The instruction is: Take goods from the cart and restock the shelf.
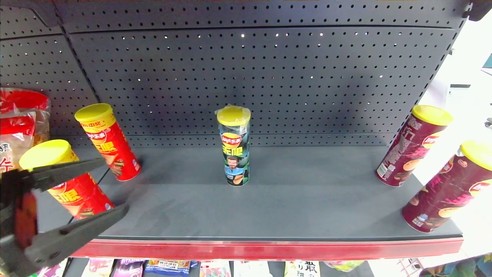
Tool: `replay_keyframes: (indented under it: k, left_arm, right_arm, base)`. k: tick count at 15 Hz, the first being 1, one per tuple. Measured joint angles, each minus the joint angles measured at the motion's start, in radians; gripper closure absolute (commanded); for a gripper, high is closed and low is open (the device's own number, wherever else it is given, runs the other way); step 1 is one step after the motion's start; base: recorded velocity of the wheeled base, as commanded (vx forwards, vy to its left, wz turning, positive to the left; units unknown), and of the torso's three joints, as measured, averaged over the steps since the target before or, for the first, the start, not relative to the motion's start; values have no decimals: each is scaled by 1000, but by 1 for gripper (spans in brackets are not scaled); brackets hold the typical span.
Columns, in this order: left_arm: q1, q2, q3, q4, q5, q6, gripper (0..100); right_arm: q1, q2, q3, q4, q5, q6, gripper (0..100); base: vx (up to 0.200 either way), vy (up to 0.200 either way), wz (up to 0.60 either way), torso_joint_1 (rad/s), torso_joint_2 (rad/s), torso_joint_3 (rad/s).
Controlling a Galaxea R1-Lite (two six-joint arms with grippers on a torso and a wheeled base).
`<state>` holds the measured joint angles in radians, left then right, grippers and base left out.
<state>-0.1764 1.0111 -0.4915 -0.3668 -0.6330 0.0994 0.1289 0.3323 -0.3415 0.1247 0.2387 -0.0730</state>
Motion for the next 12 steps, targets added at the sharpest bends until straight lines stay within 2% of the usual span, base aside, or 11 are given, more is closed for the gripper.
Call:
replay_keyframes:
  k: [3,4,6,10,12]
  left_arm:
    - [-18,281,-109,-102,-165,157,0]
    - [-24,356,-146,-114,-206,196,0]
    - [-35,468,-225,-127,-245,222,0]
    - [-42,651,-413,-130,-261,251,0]
    - [-43,719,-485,-129,-266,255,0]
  right_arm:
    - [5,9,-7,-2,-1,0,100]
    - [6,11,-9,-2,-1,1,100]
    - [6,13,-10,-1,-3,1,100]
    - [5,20,-22,0,-6,1,100]
    - [4,26,-30,1,-8,1,100]
  base:
    - [0,0,0,0,0,0]
    - [0,0,0,0,0,0]
    - [0,0,0,0,0,0]
    - [0,0,0,0,0,0]
    - [0,0,0,0,0,0]
